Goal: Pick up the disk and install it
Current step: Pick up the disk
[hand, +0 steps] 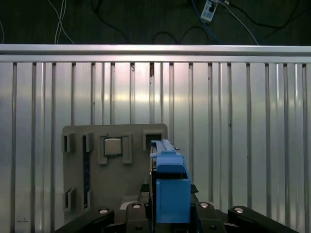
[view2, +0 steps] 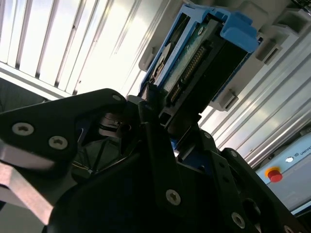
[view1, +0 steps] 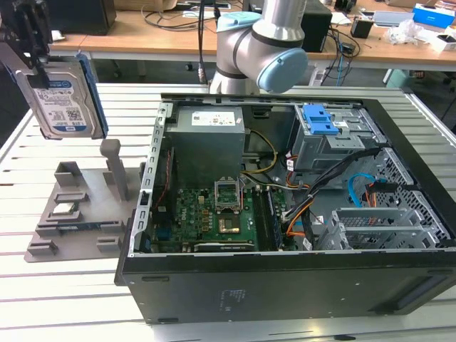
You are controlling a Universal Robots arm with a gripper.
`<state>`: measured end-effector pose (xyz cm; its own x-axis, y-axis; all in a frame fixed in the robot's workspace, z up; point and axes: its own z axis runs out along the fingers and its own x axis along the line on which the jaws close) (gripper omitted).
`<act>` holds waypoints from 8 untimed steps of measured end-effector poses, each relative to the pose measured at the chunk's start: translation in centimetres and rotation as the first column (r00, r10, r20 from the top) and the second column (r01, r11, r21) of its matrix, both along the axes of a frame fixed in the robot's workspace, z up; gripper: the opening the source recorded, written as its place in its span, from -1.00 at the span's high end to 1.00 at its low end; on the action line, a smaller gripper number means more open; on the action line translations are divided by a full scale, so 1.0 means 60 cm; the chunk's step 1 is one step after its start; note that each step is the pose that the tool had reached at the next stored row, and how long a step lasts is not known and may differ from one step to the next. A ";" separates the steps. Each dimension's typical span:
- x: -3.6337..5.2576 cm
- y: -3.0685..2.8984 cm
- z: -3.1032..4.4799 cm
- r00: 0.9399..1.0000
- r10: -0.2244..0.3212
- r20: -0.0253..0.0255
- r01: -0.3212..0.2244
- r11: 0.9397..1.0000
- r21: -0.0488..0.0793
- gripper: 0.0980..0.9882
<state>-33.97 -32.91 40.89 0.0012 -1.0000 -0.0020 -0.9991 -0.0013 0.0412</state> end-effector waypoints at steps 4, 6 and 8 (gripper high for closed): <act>0.000 0.0034 0.022 1.000 0.000 0.000 0.000 1.000 0.000 0.40; 0.000 0.0043 0.029 1.000 0.000 -0.001 0.000 1.000 0.000 0.40; 0.000 0.0047 0.033 1.000 0.000 -0.001 0.000 1.000 0.000 0.40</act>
